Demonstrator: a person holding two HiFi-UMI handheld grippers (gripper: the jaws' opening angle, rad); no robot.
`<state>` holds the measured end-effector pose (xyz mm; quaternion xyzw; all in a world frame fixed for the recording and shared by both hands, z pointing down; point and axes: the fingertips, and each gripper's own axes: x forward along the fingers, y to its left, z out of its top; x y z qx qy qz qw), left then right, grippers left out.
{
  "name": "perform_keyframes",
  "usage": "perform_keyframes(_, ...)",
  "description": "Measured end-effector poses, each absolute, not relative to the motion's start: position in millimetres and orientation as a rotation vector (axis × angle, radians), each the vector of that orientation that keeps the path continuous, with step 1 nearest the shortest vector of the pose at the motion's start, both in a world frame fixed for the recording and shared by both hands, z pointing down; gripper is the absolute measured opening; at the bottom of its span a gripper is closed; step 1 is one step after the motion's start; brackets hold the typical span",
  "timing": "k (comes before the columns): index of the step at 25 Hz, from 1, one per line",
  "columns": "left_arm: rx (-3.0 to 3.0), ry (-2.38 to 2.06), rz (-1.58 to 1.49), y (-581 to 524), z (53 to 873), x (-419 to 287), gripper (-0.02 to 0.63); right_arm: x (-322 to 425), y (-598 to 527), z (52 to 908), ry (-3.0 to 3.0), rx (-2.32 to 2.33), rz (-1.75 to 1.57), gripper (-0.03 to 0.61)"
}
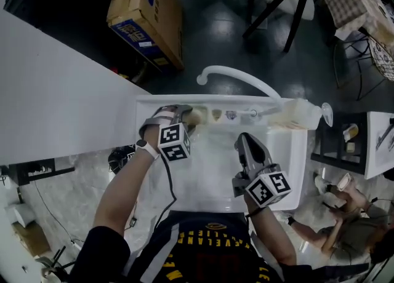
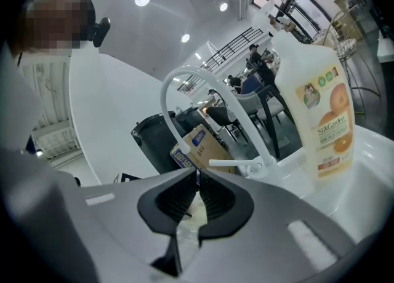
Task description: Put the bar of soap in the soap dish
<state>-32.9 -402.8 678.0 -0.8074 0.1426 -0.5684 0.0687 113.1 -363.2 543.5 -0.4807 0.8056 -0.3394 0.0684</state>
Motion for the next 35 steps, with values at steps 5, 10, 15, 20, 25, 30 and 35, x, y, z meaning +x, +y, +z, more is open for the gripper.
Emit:
perform_keyframes(5, -2.433, 0.363, -1.76, -406, 693, -29, 0.256, 110, -368, 554, 2.423, -1.435, -1.058, 0.017)
perform_keyframes(10, -2.432, 0.336, -1.787, -412, 703, -27, 0.258, 108, -372, 561, 2.434, -1.42, -1.08, 0.015)
perform_keyframes(15, -2.406, 0.282, -1.829, -416, 711, -26, 0.256, 110, -375, 567, 2.427, -1.416, -1.101, 0.014)
perform_keyframes(20, -2.394, 0.214, -1.872, -413, 720, -25, 0.256, 112, -376, 573, 2.404, -1.416, -1.128, 0.012)
perform_keyframes(25, -2.381, 0.177, -1.896, -414, 728, -25, 0.256, 115, -377, 578, 2.373, -1.426, -1.155, 0.008)
perform_keyframes(30, -2.372, 0.147, -1.934, -417, 731, -26, 0.259, 115, -377, 580, 2.354, -1.424, -1.174, 0.004)
perform_keyframes(35, -2.316, 0.103, -1.962, -418, 732, -26, 0.262, 113, -375, 584, 2.353, -1.424, -1.188, 0.003)
